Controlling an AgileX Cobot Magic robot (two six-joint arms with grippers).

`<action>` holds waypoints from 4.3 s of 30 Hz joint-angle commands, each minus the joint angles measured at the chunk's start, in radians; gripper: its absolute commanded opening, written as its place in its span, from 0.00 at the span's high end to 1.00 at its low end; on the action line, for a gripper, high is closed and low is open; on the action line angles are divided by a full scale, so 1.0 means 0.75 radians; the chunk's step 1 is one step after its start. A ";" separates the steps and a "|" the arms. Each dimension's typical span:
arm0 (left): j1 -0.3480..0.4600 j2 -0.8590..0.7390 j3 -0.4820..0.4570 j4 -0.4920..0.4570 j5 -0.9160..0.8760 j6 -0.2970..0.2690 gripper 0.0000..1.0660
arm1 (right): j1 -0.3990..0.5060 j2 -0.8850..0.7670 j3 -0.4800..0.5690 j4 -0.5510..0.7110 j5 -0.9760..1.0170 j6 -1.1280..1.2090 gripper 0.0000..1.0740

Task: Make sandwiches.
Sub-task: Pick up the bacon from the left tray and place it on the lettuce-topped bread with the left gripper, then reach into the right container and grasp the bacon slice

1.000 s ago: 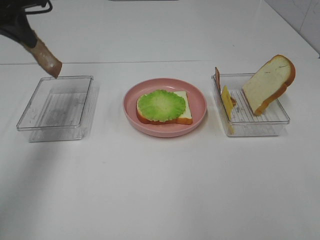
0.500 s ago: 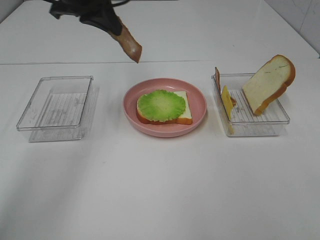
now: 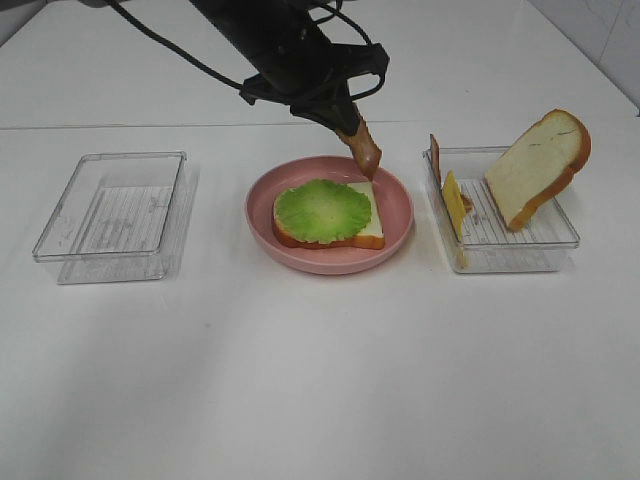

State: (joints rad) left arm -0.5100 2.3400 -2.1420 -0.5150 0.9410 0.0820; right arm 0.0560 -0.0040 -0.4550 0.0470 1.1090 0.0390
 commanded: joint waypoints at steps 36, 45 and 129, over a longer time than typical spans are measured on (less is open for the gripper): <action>-0.033 0.097 -0.047 0.432 0.080 -0.300 1.00 | -0.004 -0.041 0.004 -0.005 -0.013 -0.005 0.13; -0.033 0.097 -0.047 0.441 0.112 -0.301 1.00 | -0.004 -0.041 0.004 -0.005 -0.013 -0.005 0.13; 0.660 -2.589 1.847 0.628 0.264 -0.145 0.08 | -0.004 -0.041 0.004 -0.005 -0.013 -0.005 0.13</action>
State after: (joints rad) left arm -0.0120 0.4050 -0.7650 -0.0310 1.1300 -0.0290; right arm 0.0560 -0.0040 -0.4550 0.0470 1.1090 0.0390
